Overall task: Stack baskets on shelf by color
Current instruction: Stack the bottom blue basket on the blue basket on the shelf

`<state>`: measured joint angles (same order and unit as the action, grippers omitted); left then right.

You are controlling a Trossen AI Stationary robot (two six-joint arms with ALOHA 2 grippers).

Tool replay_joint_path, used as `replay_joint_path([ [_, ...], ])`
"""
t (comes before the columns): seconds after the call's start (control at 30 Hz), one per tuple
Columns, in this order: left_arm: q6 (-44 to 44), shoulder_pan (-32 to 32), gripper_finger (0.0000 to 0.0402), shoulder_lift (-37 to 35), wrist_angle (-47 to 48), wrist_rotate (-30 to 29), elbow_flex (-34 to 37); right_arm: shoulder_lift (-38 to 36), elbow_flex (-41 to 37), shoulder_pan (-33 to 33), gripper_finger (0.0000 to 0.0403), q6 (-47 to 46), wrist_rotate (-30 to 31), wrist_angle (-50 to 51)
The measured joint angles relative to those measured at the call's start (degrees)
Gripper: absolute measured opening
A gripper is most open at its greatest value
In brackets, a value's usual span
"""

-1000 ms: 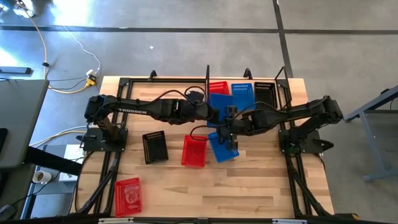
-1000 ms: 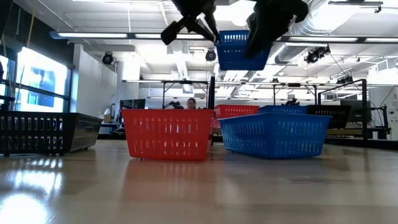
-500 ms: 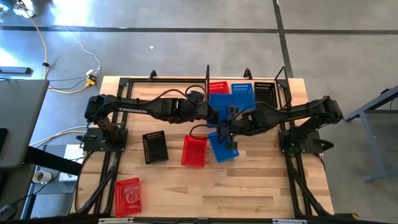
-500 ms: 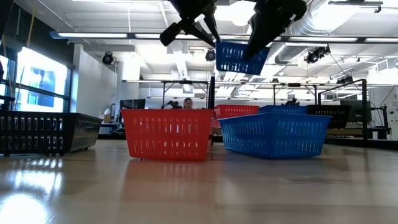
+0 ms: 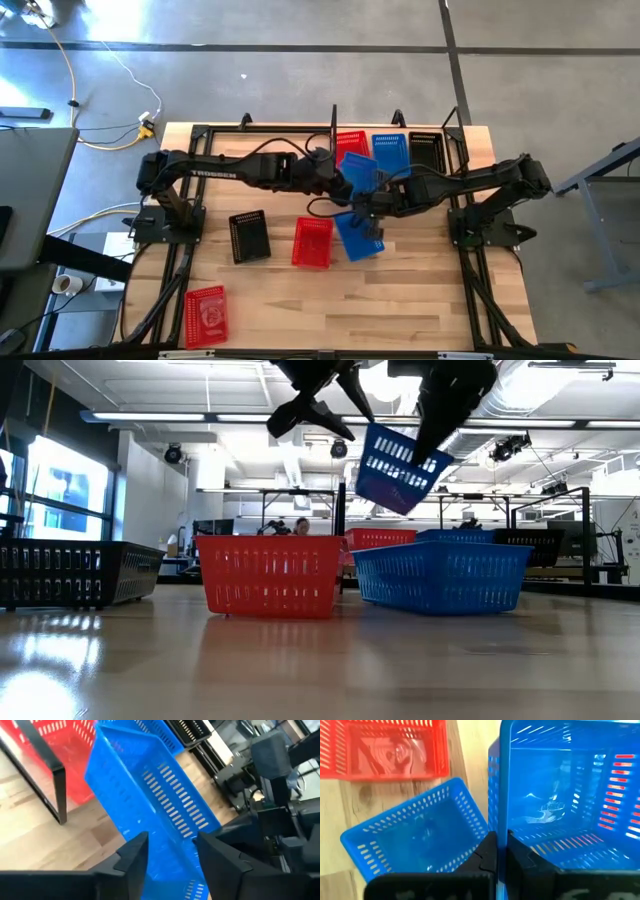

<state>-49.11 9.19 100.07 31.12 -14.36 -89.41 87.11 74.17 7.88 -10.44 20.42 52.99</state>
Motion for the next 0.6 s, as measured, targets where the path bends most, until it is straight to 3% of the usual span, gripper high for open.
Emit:
replay_joint_path([
  [0.2,4.27,1.85,0.0179,0.00,-1.84,3.85,0.00,0.00,0.00,0.21,0.0000,-3.64,-0.63,3.72],
  [0.6,13.10,6.73,0.0177,0.00,-1.84,13.40,0.00,-0.13,0.00,1.22,0.0000,-7.99,0.67,8.92],
])
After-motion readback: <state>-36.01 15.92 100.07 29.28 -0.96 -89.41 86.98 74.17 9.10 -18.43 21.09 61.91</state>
